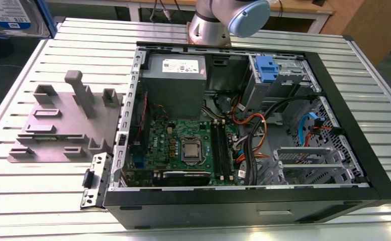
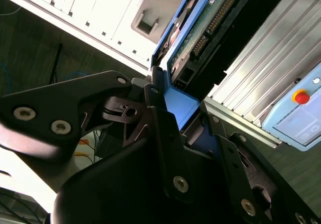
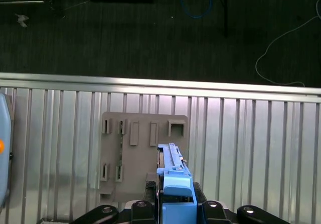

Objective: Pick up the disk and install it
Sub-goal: 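Pick up the disk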

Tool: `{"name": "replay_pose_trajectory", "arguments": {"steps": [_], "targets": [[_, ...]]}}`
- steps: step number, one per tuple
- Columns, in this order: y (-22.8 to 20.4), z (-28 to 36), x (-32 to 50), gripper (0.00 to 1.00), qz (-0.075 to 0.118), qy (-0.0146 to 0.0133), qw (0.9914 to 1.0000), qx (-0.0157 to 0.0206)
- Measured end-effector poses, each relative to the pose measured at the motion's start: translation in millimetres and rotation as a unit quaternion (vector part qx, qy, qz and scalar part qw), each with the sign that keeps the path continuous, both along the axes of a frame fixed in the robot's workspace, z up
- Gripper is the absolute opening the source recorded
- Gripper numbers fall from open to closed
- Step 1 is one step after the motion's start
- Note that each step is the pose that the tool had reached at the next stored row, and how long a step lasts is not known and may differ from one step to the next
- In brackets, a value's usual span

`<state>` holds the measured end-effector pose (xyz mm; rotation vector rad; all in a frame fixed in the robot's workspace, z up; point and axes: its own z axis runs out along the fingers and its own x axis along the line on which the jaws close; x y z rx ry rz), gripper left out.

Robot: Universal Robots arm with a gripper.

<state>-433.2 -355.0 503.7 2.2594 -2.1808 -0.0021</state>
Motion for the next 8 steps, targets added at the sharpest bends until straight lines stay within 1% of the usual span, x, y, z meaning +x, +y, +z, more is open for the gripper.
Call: {"name": "replay_pose_trajectory", "arguments": {"steps": [8], "targets": [[-0.2, 0.0, 8.5, 0.36, 0.000, 0.0000, 1.00000, 0.0000]]}}
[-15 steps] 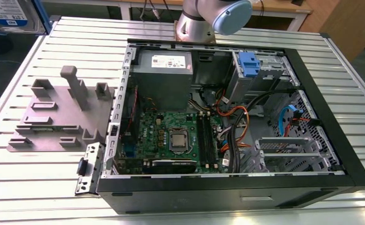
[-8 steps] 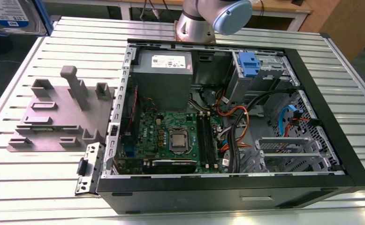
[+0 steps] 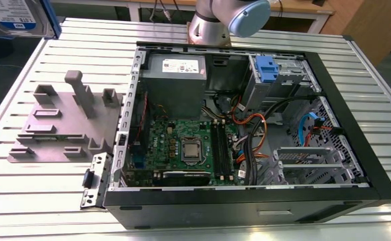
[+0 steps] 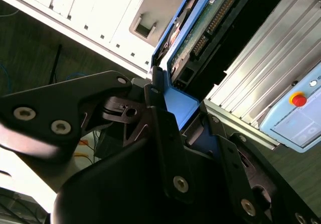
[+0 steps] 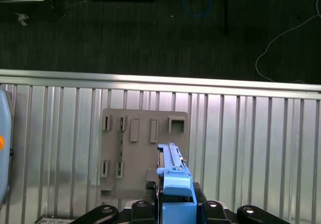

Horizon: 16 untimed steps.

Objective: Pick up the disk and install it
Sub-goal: 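Pick up the disk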

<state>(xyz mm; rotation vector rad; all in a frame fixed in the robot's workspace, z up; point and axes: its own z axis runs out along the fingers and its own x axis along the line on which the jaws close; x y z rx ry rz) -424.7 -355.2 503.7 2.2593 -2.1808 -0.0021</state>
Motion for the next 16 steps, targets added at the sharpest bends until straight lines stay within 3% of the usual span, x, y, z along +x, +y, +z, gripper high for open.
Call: {"name": "replay_pose_trajectory", "arguments": {"steps": [6, 16], "targets": [[0.0, 0.0, 4.9, 0.36, 0.000, 0.0000, 1.00000, 0.0000], [-1.0, 0.0, 6.0, 0.36, 0.000, 0.0000, 1.00000, 0.0000]]}}
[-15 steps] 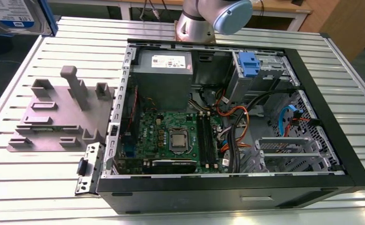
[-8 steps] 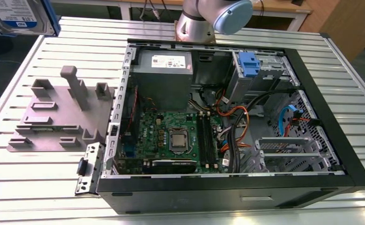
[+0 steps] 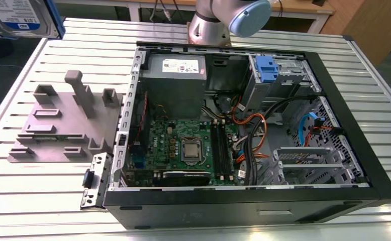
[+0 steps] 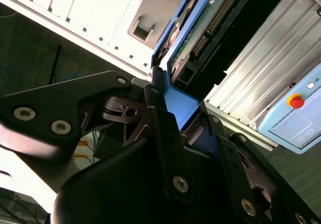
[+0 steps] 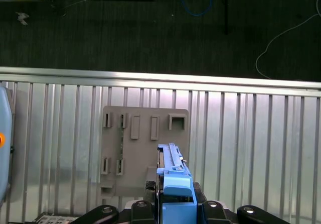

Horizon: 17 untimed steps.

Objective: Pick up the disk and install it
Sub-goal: 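Pick up the disk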

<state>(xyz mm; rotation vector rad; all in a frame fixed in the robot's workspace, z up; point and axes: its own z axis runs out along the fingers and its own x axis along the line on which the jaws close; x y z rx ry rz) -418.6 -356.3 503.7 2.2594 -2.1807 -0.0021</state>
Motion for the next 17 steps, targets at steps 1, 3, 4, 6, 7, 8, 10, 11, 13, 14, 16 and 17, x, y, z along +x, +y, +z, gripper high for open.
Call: {"name": "replay_pose_trajectory", "arguments": {"steps": [1, 3, 4, 6, 7, 8, 10, 11, 13, 14, 16, 17], "targets": [[-0.7, 0.0, 0.0, 0.36, 0.000, 0.0000, 1.00000, 0.0000], [-2.5, 0.0, 0.0, 0.36, 0.000, 0.0000, 1.00000, -0.0001], [-3.4, 0.0, 0.1, 0.36, 0.000, 0.0000, 1.00000, -0.0002], [-4.2, 0.0, 2.1, 0.36, 0.000, 0.0000, 1.00000, -0.0002], [-4.3, 0.0, 3.9, 0.36, 0.000, 0.0000, 1.00000, -0.0002], [-4.5, 0.0, 6.4, 0.36, 0.000, 0.0000, 1.00000, -0.0002], [-4.6, 0.0, 11.6, 0.36, 0.000, 0.0000, 1.00000, -0.0002], [-4.6, 0.0, 14.1, 0.36, 0.000, -0.0001, 1.00000, -0.0002], [-4.8, 0.0, 17.2, 0.36, 0.000, 0.0000, 1.00000, -0.0002], [-4.9, 0.0, 18.0, 0.36, 0.000, 0.0000, 1.00000, -0.0002], [-5.8, 0.0, 19.0, 0.36, 0.000, 0.0000, 1.00000, -0.0003], [-6.4, 0.0, 19.4, 0.36, 0.000, 0.0000, 1.00000, -0.0003]]}}
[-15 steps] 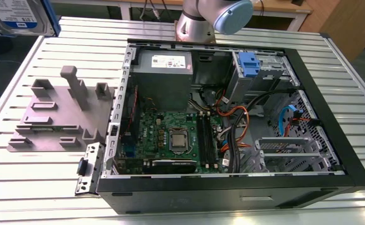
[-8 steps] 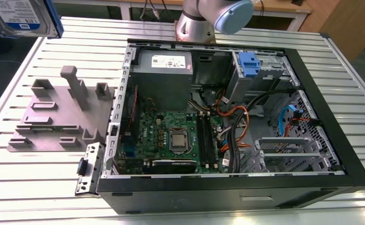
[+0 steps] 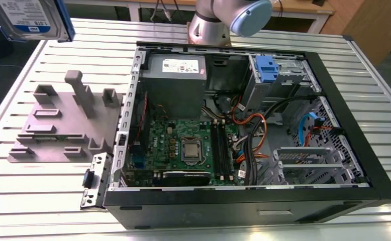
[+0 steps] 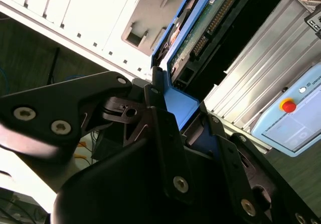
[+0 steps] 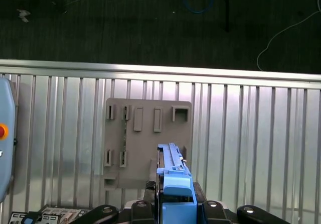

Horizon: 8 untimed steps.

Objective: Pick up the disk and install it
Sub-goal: 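Pick up the disk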

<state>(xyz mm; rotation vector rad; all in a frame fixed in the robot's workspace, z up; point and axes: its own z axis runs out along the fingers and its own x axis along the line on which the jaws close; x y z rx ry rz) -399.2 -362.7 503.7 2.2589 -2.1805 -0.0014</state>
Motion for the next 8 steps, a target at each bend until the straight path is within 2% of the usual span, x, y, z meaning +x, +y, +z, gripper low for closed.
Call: {"name": "replay_pose_trajectory", "arguments": {"steps": [8], "targets": [[-2.2, 0.0, 2.5, 0.36, 0.000, 0.0000, 1.00000, -0.0008]]}}
